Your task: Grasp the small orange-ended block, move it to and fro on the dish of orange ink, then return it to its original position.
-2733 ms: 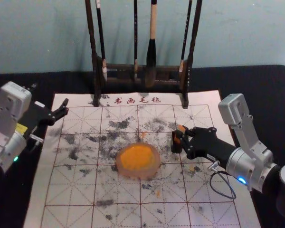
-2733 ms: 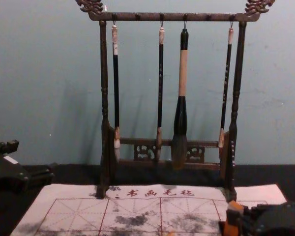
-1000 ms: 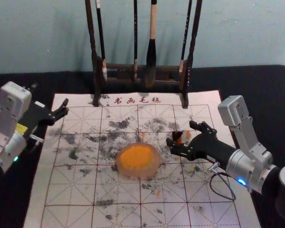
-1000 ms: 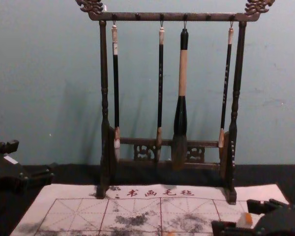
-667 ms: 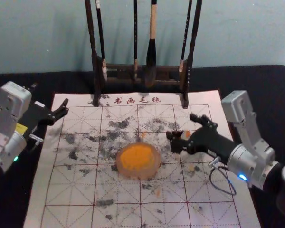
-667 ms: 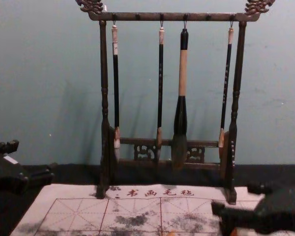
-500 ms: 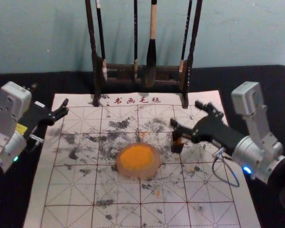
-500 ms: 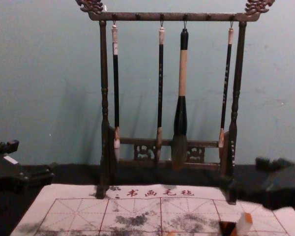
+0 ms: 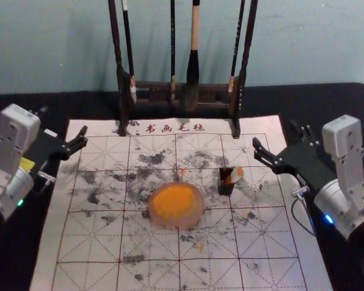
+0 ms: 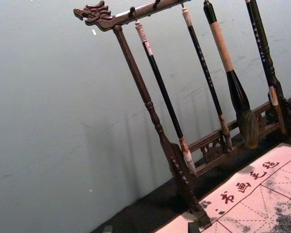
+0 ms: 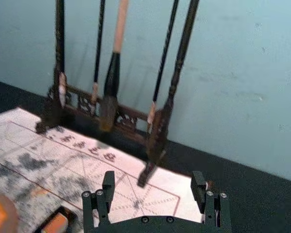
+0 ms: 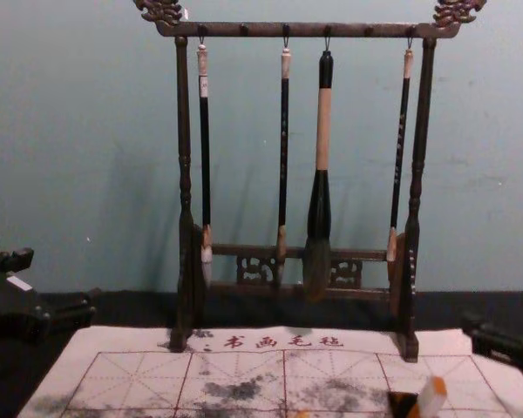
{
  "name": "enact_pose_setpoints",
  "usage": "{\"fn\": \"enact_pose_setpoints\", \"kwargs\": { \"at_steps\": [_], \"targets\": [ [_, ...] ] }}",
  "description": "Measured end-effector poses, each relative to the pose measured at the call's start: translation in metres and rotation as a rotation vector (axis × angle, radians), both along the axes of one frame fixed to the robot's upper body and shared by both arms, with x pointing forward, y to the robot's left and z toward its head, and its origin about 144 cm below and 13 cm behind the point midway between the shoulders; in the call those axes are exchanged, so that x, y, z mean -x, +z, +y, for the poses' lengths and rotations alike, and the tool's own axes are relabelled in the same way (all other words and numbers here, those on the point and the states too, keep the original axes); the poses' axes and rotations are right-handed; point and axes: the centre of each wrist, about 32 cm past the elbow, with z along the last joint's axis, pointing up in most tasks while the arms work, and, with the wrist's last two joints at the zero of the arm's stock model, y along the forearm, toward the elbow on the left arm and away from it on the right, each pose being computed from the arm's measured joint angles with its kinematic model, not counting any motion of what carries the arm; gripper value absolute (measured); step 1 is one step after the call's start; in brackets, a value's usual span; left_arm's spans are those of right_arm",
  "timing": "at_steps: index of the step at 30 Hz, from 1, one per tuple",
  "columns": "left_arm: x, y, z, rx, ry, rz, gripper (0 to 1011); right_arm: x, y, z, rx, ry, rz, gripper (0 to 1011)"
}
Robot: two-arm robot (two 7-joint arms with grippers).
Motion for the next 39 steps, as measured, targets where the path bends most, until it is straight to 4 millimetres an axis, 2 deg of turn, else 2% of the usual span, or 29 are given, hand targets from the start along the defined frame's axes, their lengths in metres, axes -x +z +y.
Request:
{"fn": "enact_pose_setpoints", "kwargs": {
  "at_steps": [6,39],
  "targets": [
    [0.0,0.0,0.0,0.0,0.0,0.0,1001,-0.002,-0.016,0.0,0.02,-0.029,0.032,1002],
    [0.0,0.0,0.0,0.0,0.0,0.0,1001,-0.002,-0.013,-0.001,0.018,-0.025,0.023,1002]
  ]
}}
